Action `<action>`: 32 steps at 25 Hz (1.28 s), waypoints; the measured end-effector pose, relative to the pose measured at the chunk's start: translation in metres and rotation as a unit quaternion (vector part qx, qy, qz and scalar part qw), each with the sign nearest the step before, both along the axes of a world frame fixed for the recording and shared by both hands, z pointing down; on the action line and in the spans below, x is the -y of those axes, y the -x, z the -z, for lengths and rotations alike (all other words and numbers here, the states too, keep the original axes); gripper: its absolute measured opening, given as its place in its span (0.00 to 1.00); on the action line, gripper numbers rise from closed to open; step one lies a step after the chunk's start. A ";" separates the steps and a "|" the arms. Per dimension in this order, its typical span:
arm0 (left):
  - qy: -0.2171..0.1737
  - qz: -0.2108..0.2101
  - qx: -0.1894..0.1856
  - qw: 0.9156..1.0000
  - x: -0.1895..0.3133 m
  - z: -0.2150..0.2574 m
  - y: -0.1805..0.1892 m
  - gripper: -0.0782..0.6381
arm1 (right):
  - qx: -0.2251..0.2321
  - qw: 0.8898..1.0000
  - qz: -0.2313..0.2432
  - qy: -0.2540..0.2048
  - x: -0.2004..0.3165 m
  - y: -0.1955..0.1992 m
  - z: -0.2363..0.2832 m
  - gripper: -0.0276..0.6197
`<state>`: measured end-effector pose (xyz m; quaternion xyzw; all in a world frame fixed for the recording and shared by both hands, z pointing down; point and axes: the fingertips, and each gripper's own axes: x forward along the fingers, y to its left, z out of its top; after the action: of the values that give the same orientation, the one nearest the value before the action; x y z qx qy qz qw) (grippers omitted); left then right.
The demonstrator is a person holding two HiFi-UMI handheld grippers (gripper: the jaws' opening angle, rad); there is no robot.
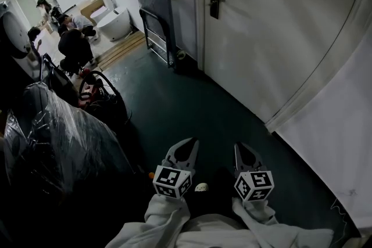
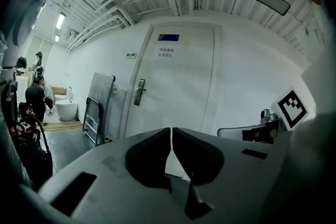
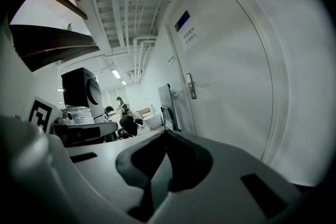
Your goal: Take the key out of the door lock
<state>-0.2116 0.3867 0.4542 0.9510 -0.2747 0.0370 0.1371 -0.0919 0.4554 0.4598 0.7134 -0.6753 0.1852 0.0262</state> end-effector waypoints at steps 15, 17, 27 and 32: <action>0.007 -0.004 0.003 1.000 0.042 -0.009 -0.020 0.14 | 0.002 1.000 -0.005 0.005 0.041 -0.023 -0.005 0.12; 0.007 -0.003 0.004 1.000 0.053 -0.009 -0.025 0.14 | 0.003 1.000 -0.005 0.006 0.053 -0.029 -0.006 0.12; 0.005 0.012 0.002 1.000 0.118 -0.006 -0.050 0.14 | 0.005 1.000 0.008 0.008 0.119 -0.053 -0.007 0.12; 0.007 0.021 0.004 1.000 0.152 -0.006 -0.062 0.14 | 0.011 1.000 0.015 0.009 0.153 -0.066 -0.009 0.12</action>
<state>-0.1495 0.2347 0.4604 0.9439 -0.2951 0.0400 0.1430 -0.0259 0.3023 0.4686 0.7005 -0.6848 0.1988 0.0278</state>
